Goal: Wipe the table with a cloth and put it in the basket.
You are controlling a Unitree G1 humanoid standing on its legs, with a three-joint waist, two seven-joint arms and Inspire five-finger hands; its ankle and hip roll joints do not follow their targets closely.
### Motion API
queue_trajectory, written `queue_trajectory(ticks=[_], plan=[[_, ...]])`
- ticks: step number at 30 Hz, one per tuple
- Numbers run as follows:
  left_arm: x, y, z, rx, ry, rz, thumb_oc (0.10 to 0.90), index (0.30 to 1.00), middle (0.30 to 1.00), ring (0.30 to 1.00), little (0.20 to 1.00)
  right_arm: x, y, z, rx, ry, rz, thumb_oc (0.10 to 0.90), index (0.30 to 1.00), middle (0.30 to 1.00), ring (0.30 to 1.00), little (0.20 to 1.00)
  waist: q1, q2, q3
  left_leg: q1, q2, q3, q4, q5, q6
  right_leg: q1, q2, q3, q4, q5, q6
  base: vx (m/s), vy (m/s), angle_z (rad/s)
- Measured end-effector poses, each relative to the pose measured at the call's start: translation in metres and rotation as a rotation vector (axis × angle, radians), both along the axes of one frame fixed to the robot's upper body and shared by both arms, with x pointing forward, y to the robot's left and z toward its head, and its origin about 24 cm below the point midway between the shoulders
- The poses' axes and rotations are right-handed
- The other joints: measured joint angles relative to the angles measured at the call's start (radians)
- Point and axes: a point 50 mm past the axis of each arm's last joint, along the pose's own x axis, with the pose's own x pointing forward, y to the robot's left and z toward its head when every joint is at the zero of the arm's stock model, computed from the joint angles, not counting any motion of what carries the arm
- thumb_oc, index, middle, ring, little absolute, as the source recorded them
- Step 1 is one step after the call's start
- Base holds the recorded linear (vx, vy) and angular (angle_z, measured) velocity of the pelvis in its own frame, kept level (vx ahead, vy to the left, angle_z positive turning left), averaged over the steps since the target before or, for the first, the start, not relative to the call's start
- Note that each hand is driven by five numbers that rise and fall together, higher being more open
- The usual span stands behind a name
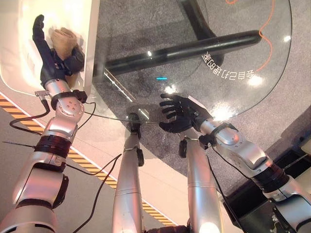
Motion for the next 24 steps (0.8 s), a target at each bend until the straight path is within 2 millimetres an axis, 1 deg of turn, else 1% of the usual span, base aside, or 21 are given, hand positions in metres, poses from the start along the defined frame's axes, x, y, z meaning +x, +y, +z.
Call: queue_trajectory(ticks=[1, 4, 9, 14, 19, 21, 24], plan=[[0.000, 0.001, -0.004, -0.001, 0.016, 0.006, 0.800, 0.900, 0.900, 0.900, 0.900, -0.001, -0.001, -0.004, -0.006, 0.011, -0.007, 0.800, 0.900, 0.900, 0.900, 0.900, 0.004, 0.000, 0.000, 0.013, 0.000, 0.000, -0.008, 0.002, -0.001, 0.012, -0.001, 0.000, -0.003, 0.007, -0.008, -0.07, -0.035, 0.02], [-0.004, 0.007, -0.007, -0.018, 0.026, 0.022, 0.800, 0.900, 0.900, 0.900, 0.900, -0.005, -0.003, -0.007, -0.008, 0.015, -0.016, 0.800, 0.900, 0.900, 0.900, 0.900, 0.014, 0.001, 0.000, 0.027, -0.001, 0.000, -0.018, 0.004, -0.001, 0.022, -0.003, -0.003, -0.002, 0.006, -0.006, -0.01, -0.036, 0.03], [-0.005, 0.010, -0.020, -0.043, 0.076, 0.012, 0.800, 0.900, 0.900, 0.900, 0.900, -0.007, -0.007, -0.013, -0.028, 0.030, -0.034, 0.800, 0.900, 0.900, 0.900, 0.900, 0.034, 0.002, 0.001, 0.067, -0.002, -0.001, -0.024, 0.004, -0.001, 0.062, -0.005, -0.006, -0.005, 0.002, -0.006, -0.01, -0.020, 0.01], [-0.010, 0.018, -0.031, -0.064, 0.124, 0.008, 0.800, 0.900, 0.900, 0.900, 0.900, -0.009, -0.009, -0.020, -0.035, 0.049, -0.047, 0.800, 0.900, 0.900, 0.900, 0.900, 0.039, 0.003, 0.002, 0.126, -0.003, -0.012, -0.037, 0.006, -0.001, 0.128, -0.009, -0.021, -0.017, -0.001, -0.005, -0.03, -0.052, 0.05], [-0.015, 0.033, -0.035, -0.068, 0.169, 0.012, 0.800, 0.900, 0.900, 0.900, 0.900, -0.010, -0.011, -0.022, -0.037, 0.059, -0.060, 0.800, 0.900, 0.900, 0.900, 0.900, 0.040, 0.003, 0.002, 0.181, -0.003, -0.015, -0.053, 0.006, -0.001, 0.186, -0.009, -0.027, -0.035, -0.008, -0.001, -0.04, -0.066, 0.02], [-0.018, 0.037, -0.038, -0.074, 0.187, 0.002, 0.800, 0.900, 0.900, 0.900, 0.900, -0.012, -0.014, -0.027, -0.037, 0.074, -0.073, 0.800, 0.900, 0.900, 0.900, 0.900, 0.043, 0.003, 0.002, 0.202, -0.003, -0.016, -0.057, 0.006, -0.001, 0.208, -0.008, -0.029, -0.041, -0.007, -0.003, -0.05, -0.102, 0.01], [-0.025, 0.045, -0.054, -0.088, 0.245, -0.003, 0.800, 0.900, 0.900, 0.900, 0.900, -0.019, -0.021, -0.042, -0.041, 0.116, -0.098, 0.800, 0.900, 0.900, 0.900, 0.900, 0.043, 0.004, 0.002, 0.253, -0.003, -0.016, -0.074, 0.005, 0.000, 0.262, -0.008, -0.032, -0.058, -0.006, -0.002, -0.05, -0.076, 0.01]])
